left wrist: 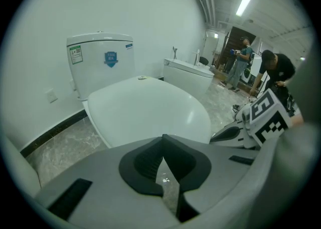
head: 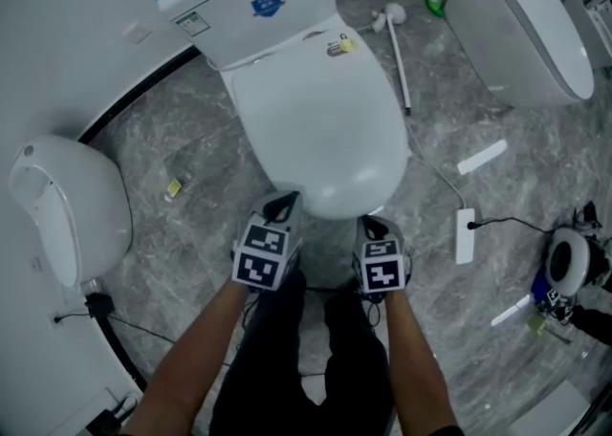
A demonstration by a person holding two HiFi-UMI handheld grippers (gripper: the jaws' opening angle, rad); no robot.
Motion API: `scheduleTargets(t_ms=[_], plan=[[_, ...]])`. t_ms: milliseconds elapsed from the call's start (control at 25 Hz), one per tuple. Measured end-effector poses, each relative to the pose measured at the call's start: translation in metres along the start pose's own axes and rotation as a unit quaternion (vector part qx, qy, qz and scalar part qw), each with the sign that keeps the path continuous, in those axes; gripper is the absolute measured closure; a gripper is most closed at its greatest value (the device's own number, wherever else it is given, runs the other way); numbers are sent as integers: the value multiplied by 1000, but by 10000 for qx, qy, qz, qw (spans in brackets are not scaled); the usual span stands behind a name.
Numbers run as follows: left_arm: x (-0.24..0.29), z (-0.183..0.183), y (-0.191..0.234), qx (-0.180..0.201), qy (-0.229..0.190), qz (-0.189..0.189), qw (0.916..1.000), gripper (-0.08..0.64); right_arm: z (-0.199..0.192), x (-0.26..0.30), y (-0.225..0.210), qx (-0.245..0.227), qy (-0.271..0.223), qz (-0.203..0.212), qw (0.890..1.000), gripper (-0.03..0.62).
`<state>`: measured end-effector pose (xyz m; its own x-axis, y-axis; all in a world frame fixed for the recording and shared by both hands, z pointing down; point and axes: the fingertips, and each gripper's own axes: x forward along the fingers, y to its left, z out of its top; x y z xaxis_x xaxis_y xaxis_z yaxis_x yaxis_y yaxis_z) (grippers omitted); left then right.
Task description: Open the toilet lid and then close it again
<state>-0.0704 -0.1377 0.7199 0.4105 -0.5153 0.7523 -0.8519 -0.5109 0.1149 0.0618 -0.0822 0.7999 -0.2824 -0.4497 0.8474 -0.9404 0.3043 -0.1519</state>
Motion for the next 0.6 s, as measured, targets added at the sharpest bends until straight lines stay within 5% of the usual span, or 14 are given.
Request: scheduleTargets(t_ms=[200, 600], plan=[[-5, 2, -9, -16, -19, 8, 10000, 555, 1, -9, -10, 209, -8, -77, 9998, 583], [-56, 44, -39, -374, -504, 188, 9979, 555, 88, -114, 4, 127, -1471, 568, 9874, 583]])
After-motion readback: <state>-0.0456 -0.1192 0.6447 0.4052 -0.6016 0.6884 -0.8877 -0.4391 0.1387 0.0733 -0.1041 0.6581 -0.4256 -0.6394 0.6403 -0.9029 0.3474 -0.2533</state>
